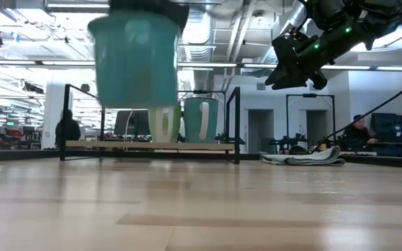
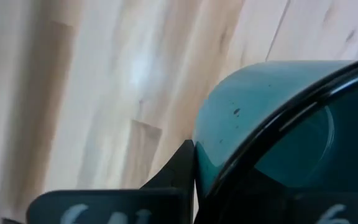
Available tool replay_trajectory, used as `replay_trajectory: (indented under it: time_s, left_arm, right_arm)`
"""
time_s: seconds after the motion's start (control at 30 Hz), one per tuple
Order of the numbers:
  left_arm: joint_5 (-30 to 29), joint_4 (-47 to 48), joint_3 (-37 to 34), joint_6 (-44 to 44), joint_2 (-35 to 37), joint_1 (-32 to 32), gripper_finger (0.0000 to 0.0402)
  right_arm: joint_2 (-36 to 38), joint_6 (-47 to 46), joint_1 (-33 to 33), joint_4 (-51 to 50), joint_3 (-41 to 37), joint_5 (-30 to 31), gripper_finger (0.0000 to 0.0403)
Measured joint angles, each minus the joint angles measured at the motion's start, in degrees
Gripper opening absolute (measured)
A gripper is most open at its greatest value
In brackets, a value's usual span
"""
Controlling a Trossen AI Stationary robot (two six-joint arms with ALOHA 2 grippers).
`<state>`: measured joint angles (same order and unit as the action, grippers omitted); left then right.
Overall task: Stack small to large cups/mugs on shelf
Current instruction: Put the blue mug on the shelf
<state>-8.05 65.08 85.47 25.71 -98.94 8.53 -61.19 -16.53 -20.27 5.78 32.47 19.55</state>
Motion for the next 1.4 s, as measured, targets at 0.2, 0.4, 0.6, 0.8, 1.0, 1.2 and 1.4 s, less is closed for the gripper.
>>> replay_trajectory:
  time_s: [0.2,0.4,0.6,0.8,1.0,1.2,1.4]
  left_arm:
    - [-0.60,3.63,2.26,-2.25,8.13,-3.22,0.0013]
    - [-4.88,7.10,2.30,-4.73,17.58,-6.79,0.0013]
    - [-8.58,9.95,2.32,-8.50,24.56,-12.35,0.0013]
    - [-8.90,12.22,2.32,-15.99,27.27,-21.07,0.0013]
    - [-8.69,12.28,2.32,-25.45,26.60,-31.14,0.0013]
    - [-7.56,12.21,2.30,-42.67,23.44,-40.93,0.0013]
    - [-2.46,10.73,2.28,-50.45,17.53,-50.28,0.0013]
  right_arm:
    - [0.00,-0.02,0.00,-0.24,0.00,-0.04,0.0166]
    - [0.00,-0.02,0.00,-1.14,0.00,-0.04,0.0166]
    - [0.00,-0.02,0.00,-0.78,0.00,-0.02,0.0166]
    - [0.00,-0.02,-0.02,-0.63,0.00,0.00,0.0166]
    - [0.00,-0.02,-0.02,-0.59,0.00,0.00,0.0166]
    - [0.00,-0.02,-0.07,0.01,0.00,0.02,0.0166]
    - [0.00,-0.02,-0.07,0.07,0.00,0.02,0.0166]
